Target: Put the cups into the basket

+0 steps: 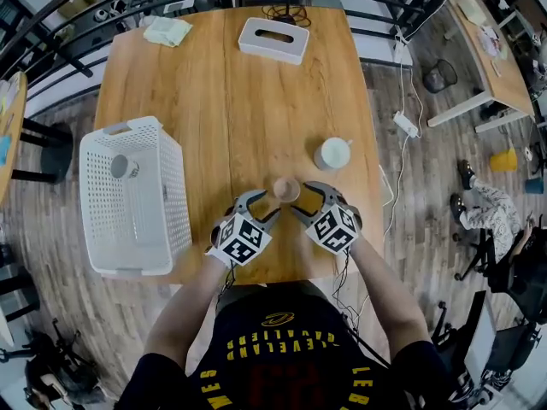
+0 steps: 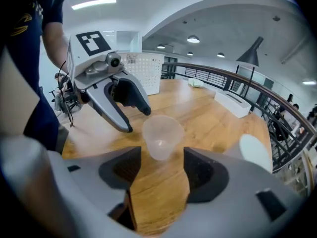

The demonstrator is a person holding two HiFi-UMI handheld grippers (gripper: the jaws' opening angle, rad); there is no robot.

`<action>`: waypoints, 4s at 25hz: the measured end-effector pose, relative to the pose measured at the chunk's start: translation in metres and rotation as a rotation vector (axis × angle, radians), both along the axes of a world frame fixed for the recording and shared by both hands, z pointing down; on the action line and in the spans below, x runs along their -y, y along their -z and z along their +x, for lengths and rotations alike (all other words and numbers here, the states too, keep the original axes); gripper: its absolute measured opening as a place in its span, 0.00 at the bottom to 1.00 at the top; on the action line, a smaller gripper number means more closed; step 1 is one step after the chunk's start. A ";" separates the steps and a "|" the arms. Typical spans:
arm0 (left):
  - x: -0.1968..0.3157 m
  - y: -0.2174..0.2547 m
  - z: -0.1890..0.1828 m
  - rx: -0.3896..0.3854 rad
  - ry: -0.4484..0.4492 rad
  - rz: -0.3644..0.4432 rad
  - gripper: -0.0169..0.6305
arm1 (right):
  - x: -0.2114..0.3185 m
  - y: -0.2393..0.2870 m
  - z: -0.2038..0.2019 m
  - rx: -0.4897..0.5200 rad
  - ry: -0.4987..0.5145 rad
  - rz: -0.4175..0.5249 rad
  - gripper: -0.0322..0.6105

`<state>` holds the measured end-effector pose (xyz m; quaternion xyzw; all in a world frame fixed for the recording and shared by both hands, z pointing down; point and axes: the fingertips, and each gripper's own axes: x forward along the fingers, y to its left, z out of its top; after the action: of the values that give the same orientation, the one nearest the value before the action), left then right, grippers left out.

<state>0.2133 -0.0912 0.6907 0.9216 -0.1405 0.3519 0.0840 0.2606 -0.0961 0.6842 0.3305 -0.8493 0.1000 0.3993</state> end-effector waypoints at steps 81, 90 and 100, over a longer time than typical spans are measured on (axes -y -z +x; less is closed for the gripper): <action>0.030 0.280 -0.437 -0.546 0.485 0.112 0.35 | 0.087 0.150 -0.454 0.157 0.248 0.051 0.44; 0.042 0.272 -0.466 -0.569 0.486 0.081 0.35 | 0.094 0.048 -0.469 -0.039 0.292 -0.104 0.43; 0.047 0.269 -0.481 -0.577 0.490 0.066 0.35 | 0.093 0.004 -0.467 -0.102 0.276 -0.128 0.43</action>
<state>-0.2674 -0.1380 0.4218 0.9241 -0.3385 0.0425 0.1720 -0.2064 -0.1891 0.6798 0.1893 -0.8573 0.0812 0.4719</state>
